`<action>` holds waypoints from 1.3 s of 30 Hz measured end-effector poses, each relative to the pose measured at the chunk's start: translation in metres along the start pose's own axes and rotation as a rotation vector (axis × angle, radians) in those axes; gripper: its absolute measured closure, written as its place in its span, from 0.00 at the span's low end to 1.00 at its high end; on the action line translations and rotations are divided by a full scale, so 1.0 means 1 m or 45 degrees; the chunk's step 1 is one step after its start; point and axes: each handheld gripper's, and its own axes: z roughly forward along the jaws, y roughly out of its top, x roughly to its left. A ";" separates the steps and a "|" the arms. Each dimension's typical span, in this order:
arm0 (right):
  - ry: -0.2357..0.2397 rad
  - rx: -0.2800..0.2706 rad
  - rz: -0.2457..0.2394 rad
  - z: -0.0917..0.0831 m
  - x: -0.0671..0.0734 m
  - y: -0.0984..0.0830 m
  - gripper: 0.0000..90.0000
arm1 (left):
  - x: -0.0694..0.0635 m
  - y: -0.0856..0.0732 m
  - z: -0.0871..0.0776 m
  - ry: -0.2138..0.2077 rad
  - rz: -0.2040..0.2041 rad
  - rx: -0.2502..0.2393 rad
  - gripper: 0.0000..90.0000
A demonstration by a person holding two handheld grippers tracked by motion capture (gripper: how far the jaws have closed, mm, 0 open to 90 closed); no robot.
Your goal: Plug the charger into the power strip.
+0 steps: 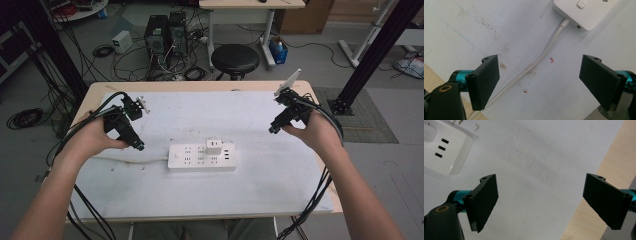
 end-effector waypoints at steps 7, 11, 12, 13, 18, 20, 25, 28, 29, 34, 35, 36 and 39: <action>-0.020 -0.015 0.053 -0.011 -0.016 -0.015 0.14 | 0.005 0.002 -0.005 0.015 -0.026 -0.004 0.18; -0.014 -0.019 0.051 -0.013 -0.019 -0.018 0.14 | 0.006 0.001 -0.006 0.023 -0.040 -0.007 0.18; -0.011 -0.015 0.047 -0.012 -0.019 -0.019 0.14 | 0.005 0.001 -0.007 0.030 -0.047 -0.012 0.18; -0.007 -0.007 0.048 -0.011 -0.020 -0.019 0.14 | 0.005 0.000 -0.008 0.034 -0.049 -0.012 0.18; 0.002 0.009 0.038 -0.009 -0.021 -0.017 0.14 | 0.005 -0.003 -0.010 0.041 -0.052 -0.019 0.18; -0.003 0.010 0.038 -0.009 -0.021 -0.016 0.14 | 0.005 -0.003 -0.010 0.040 -0.051 -0.017 0.18; -0.005 0.030 0.028 -0.008 -0.019 -0.014 0.14 | 0.006 -0.003 -0.008 0.043 -0.048 -0.019 0.18; -0.007 0.041 0.019 -0.007 -0.018 -0.014 0.14 | 0.006 -0.002 -0.007 0.041 -0.062 -0.032 0.18; -0.011 0.036 0.018 -0.007 -0.017 -0.014 0.14 | 0.006 -0.002 -0.007 0.042 -0.052 -0.026 0.18; -0.017 0.042 0.013 -0.007 -0.016 -0.015 0.14 | 0.005 0.001 -0.005 0.037 -0.042 -0.030 0.18; -0.016 0.043 0.013 -0.007 -0.016 -0.015 0.14 | 0.005 0.002 -0.006 0.039 -0.035 -0.025 0.18; -0.012 0.045 0.014 -0.007 -0.015 -0.015 0.14 | 0.005 0.002 -0.006 0.038 -0.037 -0.027 0.18; -0.011 0.045 0.013 -0.008 -0.014 -0.016 0.14 | 0.005 0.002 -0.007 0.038 -0.032 -0.030 0.18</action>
